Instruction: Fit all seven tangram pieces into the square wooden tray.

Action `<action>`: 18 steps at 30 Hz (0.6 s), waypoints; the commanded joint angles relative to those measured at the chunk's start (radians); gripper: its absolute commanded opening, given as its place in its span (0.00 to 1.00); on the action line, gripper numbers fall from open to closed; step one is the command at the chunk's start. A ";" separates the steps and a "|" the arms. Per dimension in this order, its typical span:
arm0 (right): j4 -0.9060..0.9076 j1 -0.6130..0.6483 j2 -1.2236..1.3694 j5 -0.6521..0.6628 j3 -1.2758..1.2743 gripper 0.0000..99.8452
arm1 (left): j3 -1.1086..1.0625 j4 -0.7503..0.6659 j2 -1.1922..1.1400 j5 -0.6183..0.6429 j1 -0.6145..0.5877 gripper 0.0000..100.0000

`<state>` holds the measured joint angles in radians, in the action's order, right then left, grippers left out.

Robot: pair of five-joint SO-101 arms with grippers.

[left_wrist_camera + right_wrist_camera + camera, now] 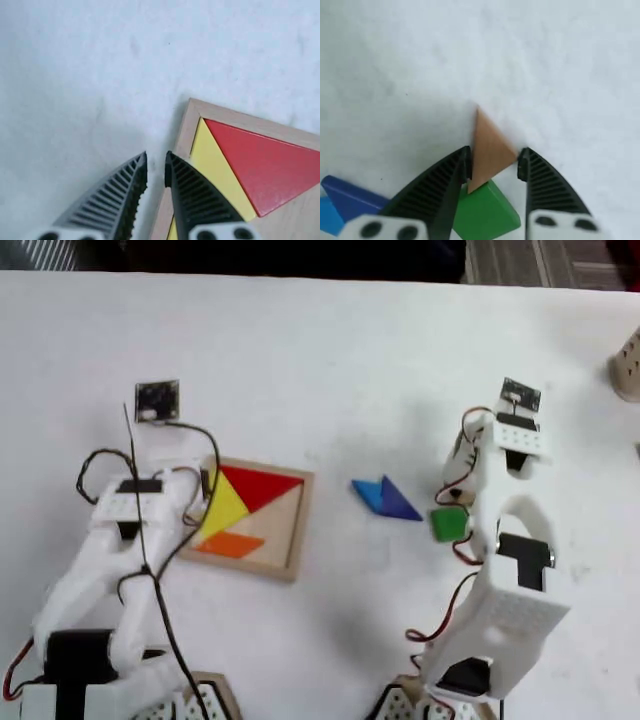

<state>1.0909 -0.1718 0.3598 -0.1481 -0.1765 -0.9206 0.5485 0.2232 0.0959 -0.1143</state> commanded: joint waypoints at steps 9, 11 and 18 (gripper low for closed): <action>-0.012 -0.007 -0.031 0.091 0.023 0.15 | 0.044 -0.006 -0.002 -0.008 0.004 0.08; -0.019 -0.007 -0.031 0.091 0.023 0.15 | 0.040 -0.025 -0.002 -0.008 0.004 0.08; -0.019 -0.002 -0.041 0.091 0.025 0.14 | 0.040 -0.032 -0.002 -0.008 0.004 0.08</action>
<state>1.0909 -0.1718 0.3598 -0.0760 -0.1765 -0.9206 0.5363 0.2232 0.0959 -0.1143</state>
